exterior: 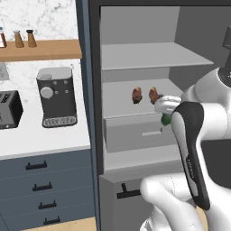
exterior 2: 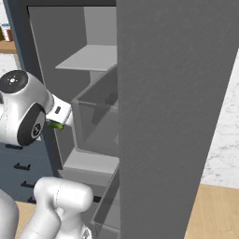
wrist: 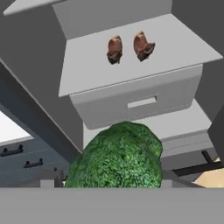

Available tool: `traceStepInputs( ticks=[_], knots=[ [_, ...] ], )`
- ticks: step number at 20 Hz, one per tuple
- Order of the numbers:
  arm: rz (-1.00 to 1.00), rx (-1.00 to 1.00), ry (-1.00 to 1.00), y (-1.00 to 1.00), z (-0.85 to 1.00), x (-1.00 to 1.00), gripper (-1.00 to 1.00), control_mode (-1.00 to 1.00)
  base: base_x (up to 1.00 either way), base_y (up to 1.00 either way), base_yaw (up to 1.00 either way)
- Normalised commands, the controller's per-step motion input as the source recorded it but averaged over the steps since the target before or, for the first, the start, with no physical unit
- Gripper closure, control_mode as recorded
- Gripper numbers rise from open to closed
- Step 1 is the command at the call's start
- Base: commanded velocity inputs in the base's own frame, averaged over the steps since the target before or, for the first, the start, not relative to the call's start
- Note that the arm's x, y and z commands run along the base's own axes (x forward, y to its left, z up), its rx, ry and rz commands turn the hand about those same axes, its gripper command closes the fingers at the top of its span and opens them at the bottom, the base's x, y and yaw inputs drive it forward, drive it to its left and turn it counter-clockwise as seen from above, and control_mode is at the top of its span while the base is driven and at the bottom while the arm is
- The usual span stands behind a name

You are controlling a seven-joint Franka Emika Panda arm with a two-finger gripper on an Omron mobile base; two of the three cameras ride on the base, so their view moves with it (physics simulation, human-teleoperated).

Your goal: Place one broccoli and one steak in each tupperware on the nearby counter, to pack two identical lunches.

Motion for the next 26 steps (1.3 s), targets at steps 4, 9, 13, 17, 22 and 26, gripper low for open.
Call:
traceStepInputs(
  ticks=[4, 9, 13, 17, 22, 26],
  knots=[
    [0.08, -0.01, 0.02, 0.03, -0.01, 0.00, 1.00, -1.00, 0.00, 0.00, 0.00],
    [0.03, 0.00, 0.01, 0.00, 0.00, 0.00, 1.00, 1.00, 0.00, 0.09, 0.07],
    [0.00, 0.00, 0.00, 0.00, 0.00, 0.00, 1.00, 1.00, -0.04, 0.68, 0.03],
    [0.00, 0.00, 0.00, 0.00, 0.00, 0.00, 1.00, 1.00, 0.00, 0.97, 0.06],
    [0.00, 0.00, 0.00, 0.00, 0.00, 0.00, 1.00, 1.00, 0.00, 1.00, 0.04],
    [0.00, 0.00, 0.00, 0.00, 0.00, 0.00, 1.00, 1.00, 0.00, 1.00, 0.02]
  ],
)
